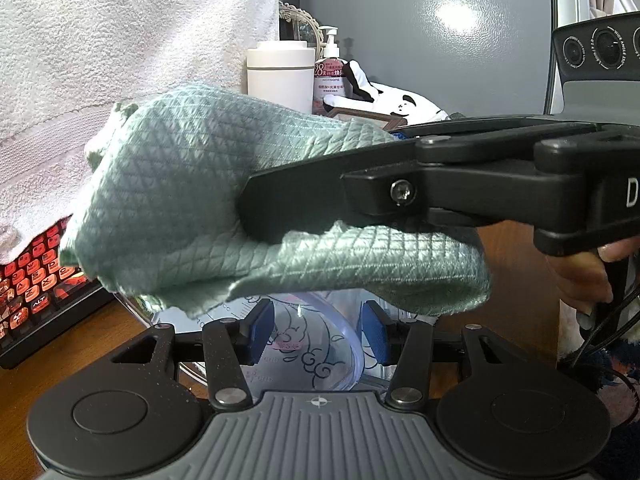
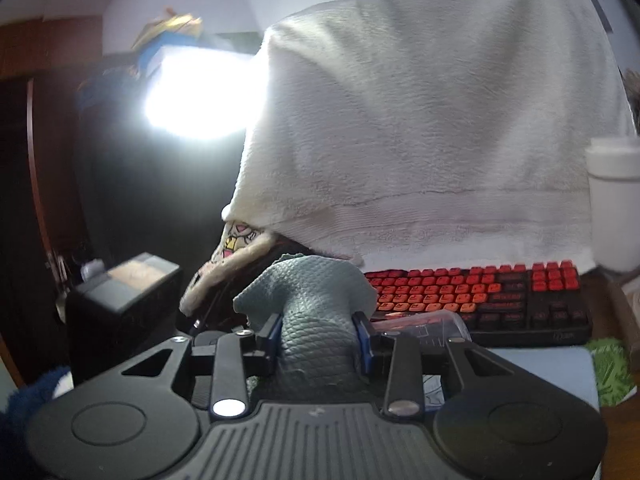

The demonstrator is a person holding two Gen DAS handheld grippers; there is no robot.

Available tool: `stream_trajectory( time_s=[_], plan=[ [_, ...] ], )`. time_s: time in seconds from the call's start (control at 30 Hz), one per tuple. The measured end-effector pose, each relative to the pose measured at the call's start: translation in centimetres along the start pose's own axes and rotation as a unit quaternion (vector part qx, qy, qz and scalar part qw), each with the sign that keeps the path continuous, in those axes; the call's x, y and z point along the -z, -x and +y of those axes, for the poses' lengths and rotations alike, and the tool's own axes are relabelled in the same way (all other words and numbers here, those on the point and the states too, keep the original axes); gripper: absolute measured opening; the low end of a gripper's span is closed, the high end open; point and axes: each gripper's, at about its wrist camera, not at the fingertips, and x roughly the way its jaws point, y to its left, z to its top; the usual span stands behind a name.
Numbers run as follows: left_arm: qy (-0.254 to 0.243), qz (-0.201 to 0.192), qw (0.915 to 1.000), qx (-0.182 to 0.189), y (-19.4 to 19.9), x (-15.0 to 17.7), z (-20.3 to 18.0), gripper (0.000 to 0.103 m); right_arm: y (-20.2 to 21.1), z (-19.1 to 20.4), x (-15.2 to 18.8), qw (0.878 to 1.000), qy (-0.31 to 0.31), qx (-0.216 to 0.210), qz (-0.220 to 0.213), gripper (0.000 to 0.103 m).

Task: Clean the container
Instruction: 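Press the cloth onto the jug's rim and rub with the right tool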

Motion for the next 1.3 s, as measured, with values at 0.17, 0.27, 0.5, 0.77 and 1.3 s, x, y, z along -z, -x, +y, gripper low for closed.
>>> stream_trajectory(
  time_s=[0.17,0.27,0.5,0.77,1.3],
  plan=[
    [0.001,0.000,1.0000,0.001,0.0,0.0,0.0,0.049,0.3,-0.5,-0.3,0.999,0.013,0.033,-0.003,0.035],
    [0.001,0.000,1.0000,0.001,-0.1,0.0,0.1,0.049,0.5,-1.3,-0.5,0.997,0.027,0.077,-0.007,0.035],
    [0.000,0.000,1.0000,0.000,-0.2,0.0,0.3,0.049,0.5,-1.7,-0.7,0.996,0.025,0.087,-0.013,0.044],
    [-0.001,0.000,1.0000,0.000,-0.2,-0.1,0.3,0.049,0.6,-2.3,-0.8,0.995,0.024,0.099,-0.019,0.038],
    [-0.001,0.000,1.0000,0.000,-0.8,-0.3,0.4,0.049,0.2,1.5,-0.1,0.992,0.111,0.053,-0.003,0.029]
  ],
)
